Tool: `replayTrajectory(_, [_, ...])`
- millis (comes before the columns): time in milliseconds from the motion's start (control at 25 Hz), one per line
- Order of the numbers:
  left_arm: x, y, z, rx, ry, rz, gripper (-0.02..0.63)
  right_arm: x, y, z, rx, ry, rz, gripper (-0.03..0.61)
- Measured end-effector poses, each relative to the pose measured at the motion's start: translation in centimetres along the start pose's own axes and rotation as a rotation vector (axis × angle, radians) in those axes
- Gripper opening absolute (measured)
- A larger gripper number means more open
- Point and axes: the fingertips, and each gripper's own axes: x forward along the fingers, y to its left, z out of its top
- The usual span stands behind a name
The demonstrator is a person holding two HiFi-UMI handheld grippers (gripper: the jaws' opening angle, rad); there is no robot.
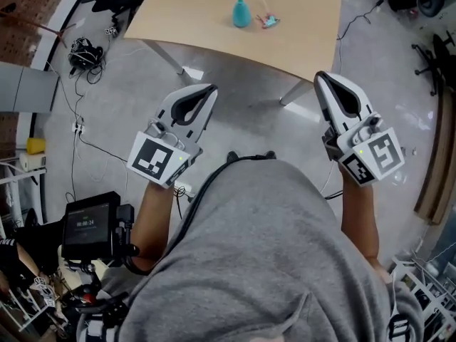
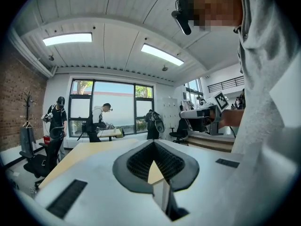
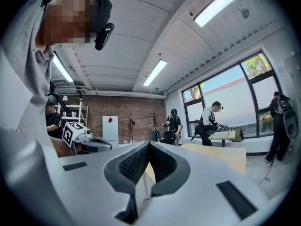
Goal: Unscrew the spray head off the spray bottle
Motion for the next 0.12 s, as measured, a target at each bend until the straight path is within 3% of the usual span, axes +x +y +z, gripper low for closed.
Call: replayTrajectory(120, [-1.6, 0.2, -0.8, -0.011, 0.013, 0.003, 0.003, 0.4, 1.8, -0.2, 0.012, 0.001, 0.005, 0.005])
